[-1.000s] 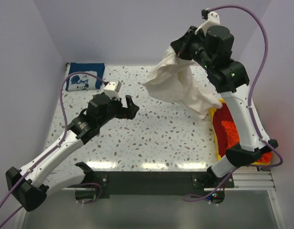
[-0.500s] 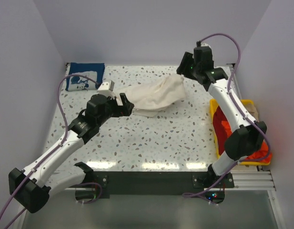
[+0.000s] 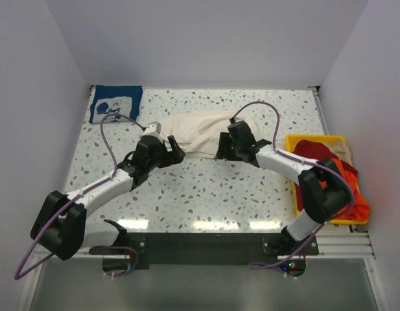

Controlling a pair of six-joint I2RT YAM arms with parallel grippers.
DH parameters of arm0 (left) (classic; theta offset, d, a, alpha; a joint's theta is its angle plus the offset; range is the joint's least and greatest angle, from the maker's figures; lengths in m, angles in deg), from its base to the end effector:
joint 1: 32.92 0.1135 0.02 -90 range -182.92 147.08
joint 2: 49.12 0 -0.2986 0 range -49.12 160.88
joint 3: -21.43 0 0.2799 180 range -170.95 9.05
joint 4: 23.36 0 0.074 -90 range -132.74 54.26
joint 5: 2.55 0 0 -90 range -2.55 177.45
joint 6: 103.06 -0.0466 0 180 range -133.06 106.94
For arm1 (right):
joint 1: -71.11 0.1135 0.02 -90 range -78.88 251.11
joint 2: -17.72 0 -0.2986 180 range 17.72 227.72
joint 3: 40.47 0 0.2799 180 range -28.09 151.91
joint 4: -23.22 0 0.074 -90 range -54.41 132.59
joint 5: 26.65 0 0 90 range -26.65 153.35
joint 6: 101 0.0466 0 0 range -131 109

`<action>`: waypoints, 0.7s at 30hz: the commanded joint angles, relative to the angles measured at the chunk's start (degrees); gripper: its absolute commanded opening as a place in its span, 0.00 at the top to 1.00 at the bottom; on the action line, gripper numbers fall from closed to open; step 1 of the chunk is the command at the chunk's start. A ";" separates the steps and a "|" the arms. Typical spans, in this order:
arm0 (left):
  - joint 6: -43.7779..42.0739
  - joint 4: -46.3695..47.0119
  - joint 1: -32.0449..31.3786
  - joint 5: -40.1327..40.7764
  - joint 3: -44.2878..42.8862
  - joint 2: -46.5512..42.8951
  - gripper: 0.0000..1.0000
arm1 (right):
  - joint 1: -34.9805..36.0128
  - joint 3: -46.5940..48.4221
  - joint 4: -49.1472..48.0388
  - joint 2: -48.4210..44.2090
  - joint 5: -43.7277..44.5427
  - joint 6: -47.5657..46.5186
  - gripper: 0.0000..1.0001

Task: Fold and stack the t-shirts
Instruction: Flatten the tshirt out

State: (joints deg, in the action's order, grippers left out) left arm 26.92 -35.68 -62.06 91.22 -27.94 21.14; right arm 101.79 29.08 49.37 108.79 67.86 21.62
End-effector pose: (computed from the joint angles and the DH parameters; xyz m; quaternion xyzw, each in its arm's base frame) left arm 0.2473 -0.1344 0.2287 -0.0986 0.8738 -0.2458 0.4078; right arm 0.3176 0.1841 0.2203 0.0300 0.9314 0.1581 0.3264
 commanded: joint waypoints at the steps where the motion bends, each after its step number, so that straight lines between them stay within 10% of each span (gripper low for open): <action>1: 3.25 11.62 1.46 -1.21 0.43 4.52 0.10 | 3.76 1.10 -10.60 2.88 0.84 1.22 0.41; 21: -3.77 19.90 1.37 -3.95 -12.04 25.89 0.43 | 8.88 2.95 -16.07 11.32 7.09 0.51 0.44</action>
State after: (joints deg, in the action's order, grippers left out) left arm 26.44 -20.21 -60.73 87.09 -35.40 45.36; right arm 110.73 29.56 36.50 119.32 71.97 22.21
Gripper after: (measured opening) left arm 0.591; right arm 0.569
